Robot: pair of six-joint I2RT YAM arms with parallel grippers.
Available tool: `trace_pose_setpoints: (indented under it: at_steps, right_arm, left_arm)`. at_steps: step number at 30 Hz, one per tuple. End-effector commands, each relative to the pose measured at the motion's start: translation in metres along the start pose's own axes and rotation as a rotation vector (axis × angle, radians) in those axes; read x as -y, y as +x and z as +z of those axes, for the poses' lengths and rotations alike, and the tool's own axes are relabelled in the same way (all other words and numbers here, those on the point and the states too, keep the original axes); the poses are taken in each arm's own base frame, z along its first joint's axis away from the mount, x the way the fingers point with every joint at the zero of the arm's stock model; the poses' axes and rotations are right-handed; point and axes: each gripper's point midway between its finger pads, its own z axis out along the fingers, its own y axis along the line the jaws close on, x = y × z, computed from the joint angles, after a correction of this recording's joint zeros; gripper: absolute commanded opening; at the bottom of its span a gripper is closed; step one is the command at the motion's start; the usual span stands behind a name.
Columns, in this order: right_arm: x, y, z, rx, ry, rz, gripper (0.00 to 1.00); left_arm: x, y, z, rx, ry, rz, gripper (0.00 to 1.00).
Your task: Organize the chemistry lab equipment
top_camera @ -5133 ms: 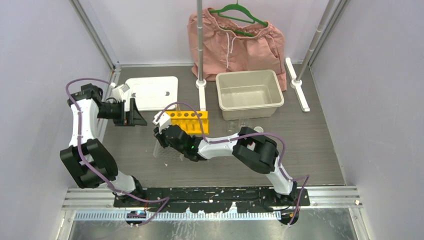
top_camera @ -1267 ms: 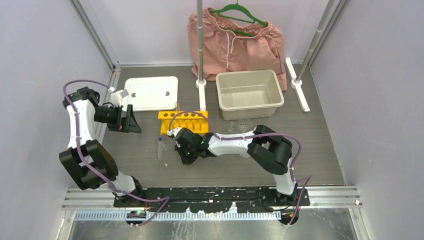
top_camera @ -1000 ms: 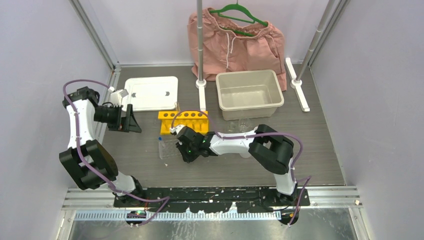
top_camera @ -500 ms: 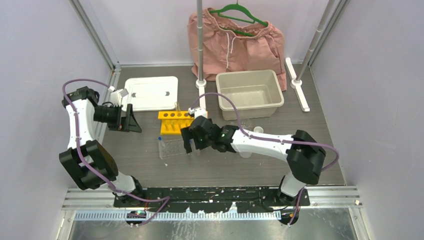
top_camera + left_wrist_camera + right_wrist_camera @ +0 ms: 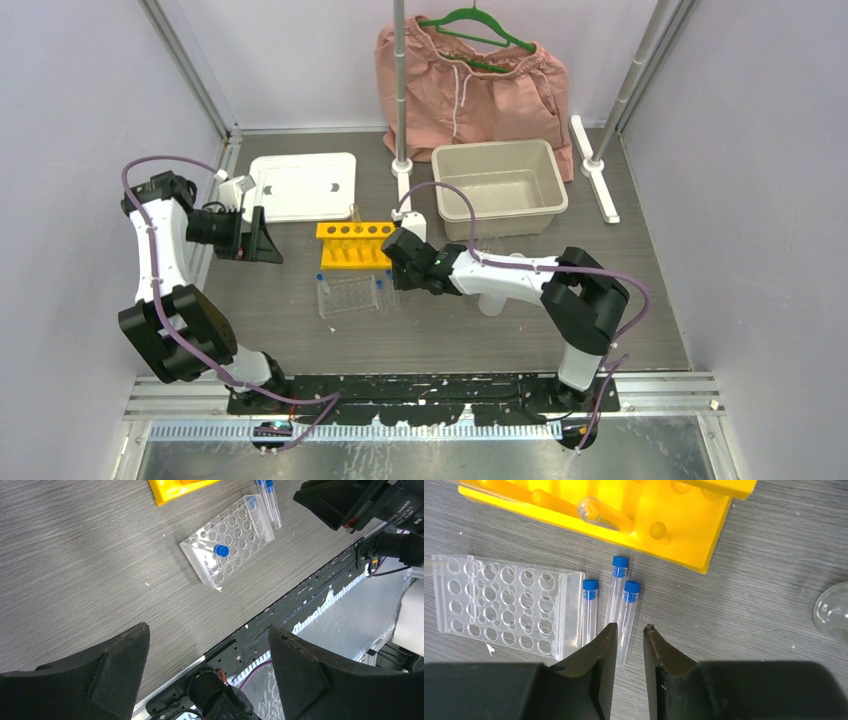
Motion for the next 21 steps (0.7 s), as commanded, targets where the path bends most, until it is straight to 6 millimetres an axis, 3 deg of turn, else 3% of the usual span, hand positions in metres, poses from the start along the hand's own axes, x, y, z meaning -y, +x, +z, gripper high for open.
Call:
trace_pose_setpoints:
  at_steps: [1, 11, 21]
  right_arm:
    - [-0.017, -0.02, 0.006, 0.067, -0.029, 0.053, 0.31]
    - [-0.019, -0.006, 0.024, 0.037, -0.012, 0.039, 0.31]
    - [-0.023, 0.001, 0.028, 0.015, -0.02, 0.029, 0.31]
  left_arm:
    - [0.012, -0.009, -0.011, 0.049, 0.009, 0.028, 0.89]
    - [0.013, -0.009, -0.014, 0.051, 0.001, 0.036, 0.89]
    - [0.013, -0.009, -0.012, 0.05, 0.008, 0.034, 0.89]
